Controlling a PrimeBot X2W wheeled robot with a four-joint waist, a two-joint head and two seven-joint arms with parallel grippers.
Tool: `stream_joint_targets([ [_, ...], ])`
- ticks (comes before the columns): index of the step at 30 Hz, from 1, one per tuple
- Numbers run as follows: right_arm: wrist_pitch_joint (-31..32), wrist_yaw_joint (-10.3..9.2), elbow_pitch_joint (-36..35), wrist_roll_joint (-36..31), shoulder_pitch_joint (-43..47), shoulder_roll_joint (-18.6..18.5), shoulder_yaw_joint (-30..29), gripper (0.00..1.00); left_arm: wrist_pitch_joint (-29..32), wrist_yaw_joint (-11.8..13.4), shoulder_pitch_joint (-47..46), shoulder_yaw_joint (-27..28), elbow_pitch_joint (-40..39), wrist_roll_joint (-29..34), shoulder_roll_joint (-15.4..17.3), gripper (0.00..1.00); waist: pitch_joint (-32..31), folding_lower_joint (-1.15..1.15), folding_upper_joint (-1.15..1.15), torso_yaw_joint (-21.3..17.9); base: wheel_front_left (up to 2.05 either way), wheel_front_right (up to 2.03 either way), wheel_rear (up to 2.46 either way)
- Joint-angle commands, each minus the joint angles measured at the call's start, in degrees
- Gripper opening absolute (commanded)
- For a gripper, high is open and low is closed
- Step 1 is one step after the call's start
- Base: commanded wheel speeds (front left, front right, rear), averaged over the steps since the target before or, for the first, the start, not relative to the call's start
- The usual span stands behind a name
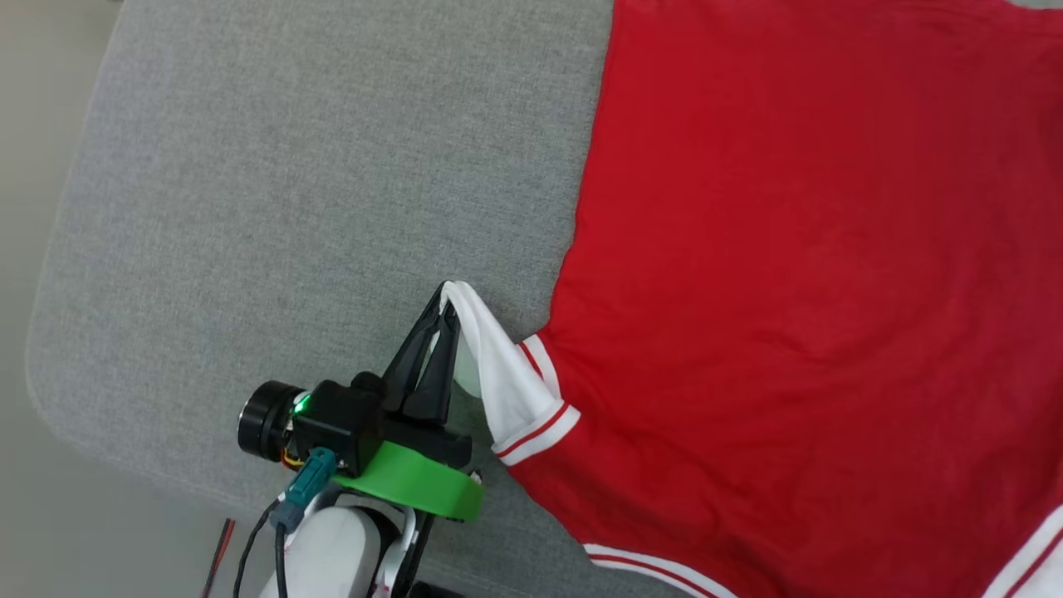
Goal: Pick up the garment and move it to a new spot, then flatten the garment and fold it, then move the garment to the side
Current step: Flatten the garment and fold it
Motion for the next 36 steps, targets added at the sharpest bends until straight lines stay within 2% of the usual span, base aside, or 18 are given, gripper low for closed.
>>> stream_joint_targets([
  [1,0.1,-0.04,1.0,-0.8,-1.1,0.5,0.6,1.00,-0.3,-0.5,-1.3,0.6,-0.3,0.6,-0.8,0.00,5.5,-0.01,0.00,4.5,0.00,0.00,0.00],
  [6,0.3,-0.04,4.5,-1.9,1.2,0.3,3.3,1.00,-0.3,-2.1,-1.9,1.6,0.2,1.7,-2.4,0.00,7.2,-0.01,0.00,5.4,0.00,0.00,0.00],
  [11,0.3,-0.04,6.3,-0.2,5.3,-0.9,4.9,1.00,-0.3,-3.1,-2.4,2.8,1.2,3.0,-3.2,0.00,7.3,-0.01,0.00,5.1,0.00,0.00,0.00],
  [12,0.1,-0.04,6.3,0.2,5.7,-1.3,5.0,0.56,-0.3,-3.3,-2.4,3.2,1.2,3.3,-3.4,0.00,7.1,-0.01,0.00,4.9,0.00,0.00,0.00],
  [13,-0.3,-0.04,6.2,0.3,5.8,-1.6,5.0,0.22,-0.3,-3.4,-2.3,3.4,1.3,3.4,-3.4,0.00,6.9,-0.01,0.00,4.6,0.00,0.00,0.00],
  [14,-0.9,-0.04,6.2,0.4,5.8,-2.0,4.9,0.00,-0.3,-3.5,-2.3,3.8,1.4,3.6,-3.5,0.00,6.6,-0.01,0.00,4.3,0.00,0.00,0.00],
  [21,-6.3,-0.04,5.3,0.7,4.0,-2.0,5.0,0.00,-0.3,-4.2,-1.1,5.7,2.1,5.0,-3.6,0.00,2.4,-0.01,0.00,1.7,0.00,0.00,0.00],
  [26,-15.0,-0.04,3.8,1.7,4.0,-3.0,6.0,0.00,-0.3,-4.3,1.3,7.0,2.5,6.1,-3.2,0.00,-3.3,-0.01,0.00,-0.4,0.00,0.00,0.00],
  [30,-19.5,-0.04,2.5,3.8,7.1,-5.1,7.3,0.00,-0.3,-4.3,3.2,7.7,3.0,6.6,-2.6,0.00,-7.6,-0.01,0.00,-1.9,0.00,0.00,0.00],
  [36,-24.0,-0.04,-2.1,7.3,16.6,-8.2,8.8,0.00,-0.3,-3.8,7.3,9.3,3.8,6.9,-1.3,0.00,-14.3,-0.01,0.00,-5.1,0.00,0.00,0.00],
])
